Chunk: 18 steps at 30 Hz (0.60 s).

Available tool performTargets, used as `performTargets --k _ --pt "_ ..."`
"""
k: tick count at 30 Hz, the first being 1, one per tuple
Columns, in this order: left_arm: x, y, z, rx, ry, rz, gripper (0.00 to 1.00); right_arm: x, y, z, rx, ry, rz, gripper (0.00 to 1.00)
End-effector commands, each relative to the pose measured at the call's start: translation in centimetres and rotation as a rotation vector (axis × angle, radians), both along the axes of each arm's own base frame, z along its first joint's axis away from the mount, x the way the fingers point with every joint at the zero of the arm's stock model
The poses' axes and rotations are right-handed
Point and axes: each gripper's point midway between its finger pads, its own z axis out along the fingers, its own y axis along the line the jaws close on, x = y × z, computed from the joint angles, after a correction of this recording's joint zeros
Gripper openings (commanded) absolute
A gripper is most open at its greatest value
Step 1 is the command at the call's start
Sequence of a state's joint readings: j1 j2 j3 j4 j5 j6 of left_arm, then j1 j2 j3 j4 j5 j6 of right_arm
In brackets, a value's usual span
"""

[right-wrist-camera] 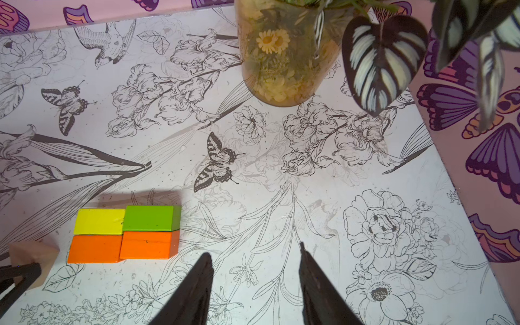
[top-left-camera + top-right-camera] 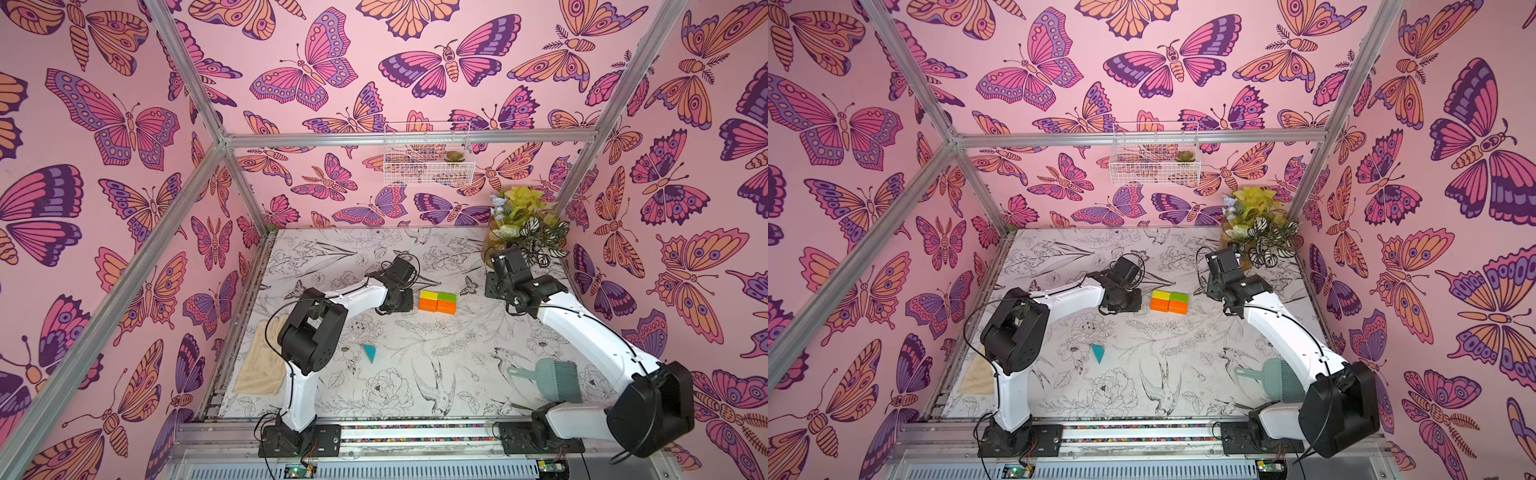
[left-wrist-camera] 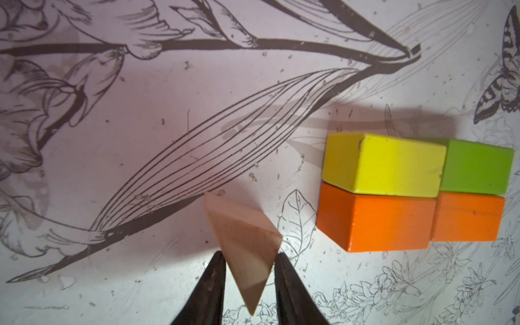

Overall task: Assemble a piece of candy with building blocks
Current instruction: Assemble the building block at the center of the board.

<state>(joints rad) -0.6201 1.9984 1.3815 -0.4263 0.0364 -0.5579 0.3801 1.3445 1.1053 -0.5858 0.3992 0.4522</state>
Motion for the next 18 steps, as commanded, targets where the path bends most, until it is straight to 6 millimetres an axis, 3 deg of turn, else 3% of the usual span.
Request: performTargets --k 1,18 --pt "0.2 0.3 -0.5 0.020 0.018 -0.005 0.31 0.0 -0.2 -0.5 -0.011 0.013 0.003 0.52" --pt "1.0 -0.9 0.0 0.008 -0.002 -0.111 0.32 -0.1 -0.2 -0.4 -0.006 0.012 0.005 0.52"
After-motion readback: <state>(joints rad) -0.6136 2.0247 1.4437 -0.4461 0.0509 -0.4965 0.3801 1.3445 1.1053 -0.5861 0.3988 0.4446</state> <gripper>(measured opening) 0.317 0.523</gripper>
